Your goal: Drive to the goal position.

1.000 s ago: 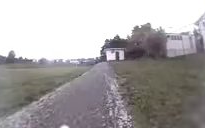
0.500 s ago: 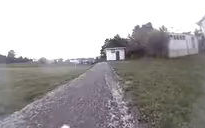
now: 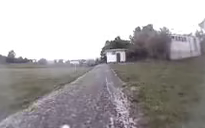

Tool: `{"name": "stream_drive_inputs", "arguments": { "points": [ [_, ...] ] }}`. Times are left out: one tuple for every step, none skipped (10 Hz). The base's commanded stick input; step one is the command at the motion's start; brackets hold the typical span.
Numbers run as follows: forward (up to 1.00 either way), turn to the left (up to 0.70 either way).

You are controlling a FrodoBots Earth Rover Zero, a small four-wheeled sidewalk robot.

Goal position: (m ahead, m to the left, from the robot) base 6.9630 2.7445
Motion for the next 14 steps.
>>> {"name": "stream_drive_inputs", "arguments": {
  "points": [
    [1.00, 0.00],
    [1.00, 0.00],
    [1.00, 0.00],
    [1.00, 0.00],
    [1.00, 0.00],
    [1.00, 0.00],
    [1.00, 0.00],
    [1.00, 0.00],
    [1.00, 0.00],
    [1.00, 0.00],
    [1.00, 0.00],
    [1.00, 0.00],
    [1.00, 0.00],
    [1.00, 0.00]
  ]
}}
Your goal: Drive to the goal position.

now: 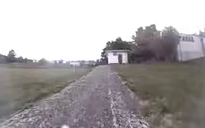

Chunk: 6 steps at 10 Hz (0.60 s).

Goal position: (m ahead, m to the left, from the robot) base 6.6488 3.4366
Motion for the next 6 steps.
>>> {"name": "stream_drive_inputs", "arguments": {
  "points": [
    [1.00, 0.00],
    [1.00, 0.00],
    [1.00, 0.00],
    [1.00, 0.00],
    [1.00, 0.00],
    [1.00, 0.00]
  ]
}}
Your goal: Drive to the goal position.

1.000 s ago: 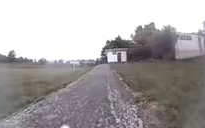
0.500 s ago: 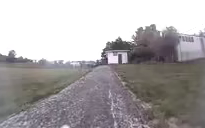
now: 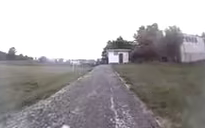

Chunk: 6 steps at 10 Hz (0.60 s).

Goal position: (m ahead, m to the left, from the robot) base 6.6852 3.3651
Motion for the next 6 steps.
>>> {"name": "stream_drive_inputs", "arguments": {
  "points": [
    [1.00, 0.00],
    [1.00, 0.00],
    [1.00, 0.00],
    [1.00, 0.00],
    [1.00, -0.01],
    [1.00, -0.05]
  ]
}}
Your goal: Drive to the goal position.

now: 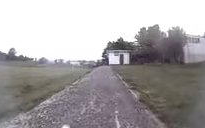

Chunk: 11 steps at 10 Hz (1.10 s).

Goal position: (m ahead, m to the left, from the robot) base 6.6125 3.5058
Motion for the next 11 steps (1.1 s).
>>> {"name": "stream_drive_inputs", "arguments": {
  "points": [
    [1.00, -0.10],
    [1.00, -0.36],
    [1.00, -0.39],
    [1.00, 0.00],
    [1.00, 0.00],
    [1.00, 0.00],
    [1.00, 0.00],
    [1.00, 0.00],
    [1.00, 0.00],
    [1.00, 0.00],
    [1.00, 0.00]
  ]
}}
